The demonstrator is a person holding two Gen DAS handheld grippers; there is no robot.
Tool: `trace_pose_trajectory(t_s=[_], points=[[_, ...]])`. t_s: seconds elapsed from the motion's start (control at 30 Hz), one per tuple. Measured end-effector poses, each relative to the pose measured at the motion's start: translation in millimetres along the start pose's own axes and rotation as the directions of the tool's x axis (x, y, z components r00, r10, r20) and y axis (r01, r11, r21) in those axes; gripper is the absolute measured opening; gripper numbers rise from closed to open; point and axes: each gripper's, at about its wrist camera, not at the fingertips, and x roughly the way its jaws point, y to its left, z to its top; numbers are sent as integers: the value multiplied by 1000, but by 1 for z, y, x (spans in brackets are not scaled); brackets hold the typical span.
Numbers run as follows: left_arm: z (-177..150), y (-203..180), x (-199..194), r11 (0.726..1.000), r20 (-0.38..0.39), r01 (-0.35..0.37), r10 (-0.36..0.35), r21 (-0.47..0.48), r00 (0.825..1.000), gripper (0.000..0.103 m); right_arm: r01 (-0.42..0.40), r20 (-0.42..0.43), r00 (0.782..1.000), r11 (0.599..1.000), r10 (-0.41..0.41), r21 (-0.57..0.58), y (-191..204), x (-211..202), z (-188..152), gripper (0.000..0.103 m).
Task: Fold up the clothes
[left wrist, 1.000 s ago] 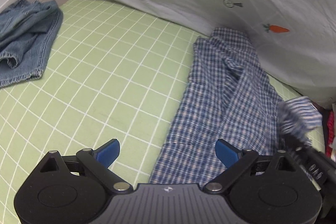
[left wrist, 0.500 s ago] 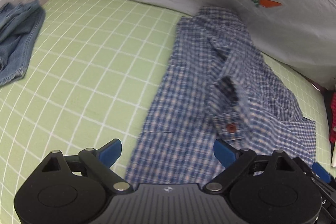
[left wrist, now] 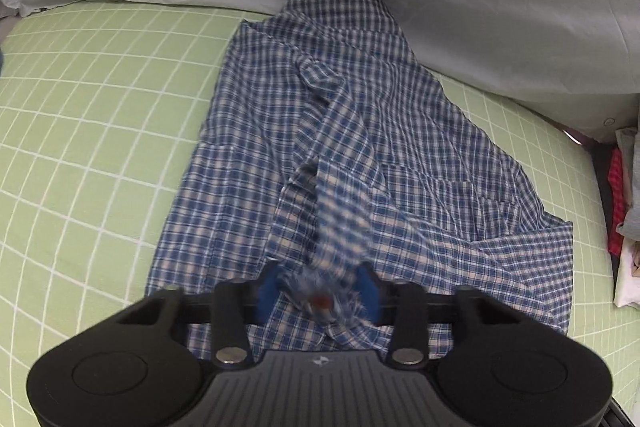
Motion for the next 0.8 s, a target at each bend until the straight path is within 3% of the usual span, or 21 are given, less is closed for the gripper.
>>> trace_pose_trajectory(t_s=[0.03, 0.13, 0.3, 0.5, 0.67, 0.73, 0.8], points=[[0, -1, -1, 1000, 10, -4, 4, 6, 1000, 18, 0, -1, 1000, 1000, 0, 1, 0, 2, 0, 87], [-1, -2, -11, 1000, 58, -1, 0, 27, 998, 10, -5, -1, 1000, 1000, 5, -14, 5, 4, 1, 87], [5, 10, -44, 999, 174, 28, -31, 22, 984, 7, -21, 7, 1000, 998, 22, -65, 19, -4, 0, 87], [39, 57, -91, 996, 365, 31, 2, -85, 931, 6, -102, 3, 995, 990, 103, -102, 46, -22, 6, 87], [68, 117, -104, 983, 459, -5, 89, -181, 884, 6, -115, -7, 993, 971, 116, -209, 84, -34, 9, 87], [75, 141, -97, 975, 454, -37, 135, -218, 881, 6, -109, -17, 994, 963, 108, -247, 99, -34, 6, 87], [75, 166, -80, 961, 411, -49, 162, -274, 897, 7, -104, -32, 995, 955, 99, -277, 111, -32, 3, 87]])
